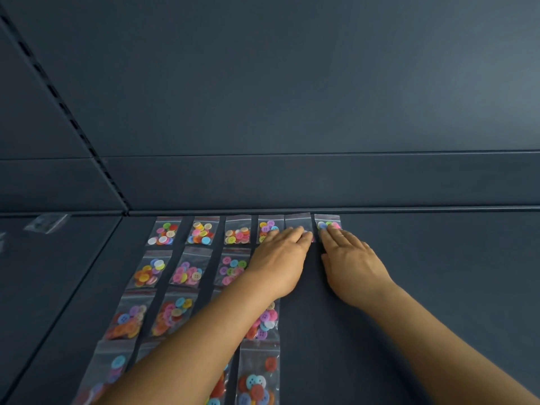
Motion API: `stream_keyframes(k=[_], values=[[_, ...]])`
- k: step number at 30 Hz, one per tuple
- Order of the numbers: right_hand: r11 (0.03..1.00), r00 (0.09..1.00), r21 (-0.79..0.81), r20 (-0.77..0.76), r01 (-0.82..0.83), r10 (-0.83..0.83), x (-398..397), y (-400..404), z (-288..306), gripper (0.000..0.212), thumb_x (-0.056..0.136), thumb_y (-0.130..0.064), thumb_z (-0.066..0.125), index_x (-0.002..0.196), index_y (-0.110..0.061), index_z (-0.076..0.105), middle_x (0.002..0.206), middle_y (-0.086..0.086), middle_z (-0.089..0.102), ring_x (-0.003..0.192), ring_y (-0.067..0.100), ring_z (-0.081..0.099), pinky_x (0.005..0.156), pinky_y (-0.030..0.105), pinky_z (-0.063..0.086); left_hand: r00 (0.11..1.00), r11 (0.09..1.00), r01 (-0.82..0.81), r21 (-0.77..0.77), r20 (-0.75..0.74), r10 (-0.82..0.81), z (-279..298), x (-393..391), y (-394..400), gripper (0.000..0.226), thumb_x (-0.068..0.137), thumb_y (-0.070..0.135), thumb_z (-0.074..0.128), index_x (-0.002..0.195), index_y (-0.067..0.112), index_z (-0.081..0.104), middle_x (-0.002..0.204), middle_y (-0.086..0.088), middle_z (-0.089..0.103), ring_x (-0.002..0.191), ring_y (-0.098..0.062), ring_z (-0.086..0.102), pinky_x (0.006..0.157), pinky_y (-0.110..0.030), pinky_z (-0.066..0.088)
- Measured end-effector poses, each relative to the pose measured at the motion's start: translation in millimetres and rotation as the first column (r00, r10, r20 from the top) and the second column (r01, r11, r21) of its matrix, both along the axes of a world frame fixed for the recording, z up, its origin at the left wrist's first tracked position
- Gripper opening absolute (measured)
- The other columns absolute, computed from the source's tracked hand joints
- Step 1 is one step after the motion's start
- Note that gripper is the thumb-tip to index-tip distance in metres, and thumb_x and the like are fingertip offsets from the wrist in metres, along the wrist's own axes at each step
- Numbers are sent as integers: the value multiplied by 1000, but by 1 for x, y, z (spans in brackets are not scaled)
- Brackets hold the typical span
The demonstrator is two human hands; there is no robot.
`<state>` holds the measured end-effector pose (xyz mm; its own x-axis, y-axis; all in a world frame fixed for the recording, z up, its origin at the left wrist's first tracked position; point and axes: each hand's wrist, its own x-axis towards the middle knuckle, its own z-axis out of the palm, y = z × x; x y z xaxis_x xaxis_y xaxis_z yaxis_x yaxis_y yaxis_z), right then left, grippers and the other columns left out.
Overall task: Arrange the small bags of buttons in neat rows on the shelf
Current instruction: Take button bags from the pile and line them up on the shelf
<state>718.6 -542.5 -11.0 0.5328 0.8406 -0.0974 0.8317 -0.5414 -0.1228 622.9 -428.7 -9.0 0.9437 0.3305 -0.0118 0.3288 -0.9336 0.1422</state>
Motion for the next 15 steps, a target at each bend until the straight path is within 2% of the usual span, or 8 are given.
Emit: stream_keyframes(k=[3,7,11,15], values=[[999,1000,-42,3,-13,13,-1,-2,1,58,101,-34,22,151,-15,-2,159,1,-2,147,15,1,116,31,10,999,1000,-7,5,-40,7,2,0,-3,73,90,-7,39,153,15,9,160,-4,8,147,-18,6,118,-35,1],[999,999,-37,-27,-23,22,1,-1,4,59,101,-37,23,151,-15,1,160,1,1,146,16,2,117,33,9,999,1000,-20,-5,-37,20,3,0,-5,71,91,-6,39,152,15,10,160,-4,8,147,-18,6,119,-35,1],[998,999,64,-46,-20,23,-1,-2,9,56,101,-35,26,150,-15,10,158,0,14,145,17,10,116,32,12,999,999,-41,-17,0,41,3,-2,-6,66,94,-2,41,151,16,14,159,-4,13,146,-19,11,119,-36,5],[988,999,153,-12,-33,35,-7,0,15,45,99,-34,33,141,-16,32,147,-1,35,135,19,30,110,30,22,994,998,-61,8,86,60,11,-10,-9,59,93,3,48,147,16,28,149,-2,32,139,-21,27,115,-34,17]])
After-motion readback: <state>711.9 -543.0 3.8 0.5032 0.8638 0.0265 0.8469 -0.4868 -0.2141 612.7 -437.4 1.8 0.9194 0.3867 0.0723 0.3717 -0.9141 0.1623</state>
